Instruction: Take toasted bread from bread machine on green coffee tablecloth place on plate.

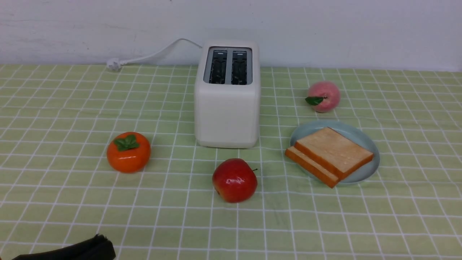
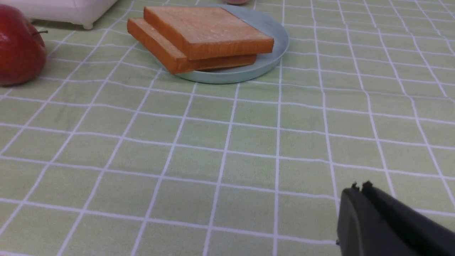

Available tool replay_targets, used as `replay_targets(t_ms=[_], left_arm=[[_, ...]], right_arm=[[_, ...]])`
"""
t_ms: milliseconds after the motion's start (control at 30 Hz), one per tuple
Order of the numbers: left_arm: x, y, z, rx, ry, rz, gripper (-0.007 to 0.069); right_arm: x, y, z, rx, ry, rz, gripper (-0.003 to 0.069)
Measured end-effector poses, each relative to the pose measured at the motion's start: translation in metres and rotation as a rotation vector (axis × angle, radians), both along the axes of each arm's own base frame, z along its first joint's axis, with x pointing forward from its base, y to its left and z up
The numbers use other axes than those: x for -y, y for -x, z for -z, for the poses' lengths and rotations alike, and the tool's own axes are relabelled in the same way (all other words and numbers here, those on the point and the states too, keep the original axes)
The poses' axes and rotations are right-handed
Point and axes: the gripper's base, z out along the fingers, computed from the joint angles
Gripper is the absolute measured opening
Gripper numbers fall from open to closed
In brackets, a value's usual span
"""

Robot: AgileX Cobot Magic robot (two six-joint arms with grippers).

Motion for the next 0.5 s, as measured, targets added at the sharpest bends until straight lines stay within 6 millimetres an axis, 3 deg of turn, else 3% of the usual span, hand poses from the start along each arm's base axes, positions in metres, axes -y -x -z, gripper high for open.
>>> replay_targets(t_ms=[500], left_arm=[[-0.0001, -0.0001, 0.0, 0.0, 0.0, -0.001, 0.0068]], right_arm=[[0.0, 0.0001, -0.0001, -0.001, 0.0, 0.0, -0.0013]])
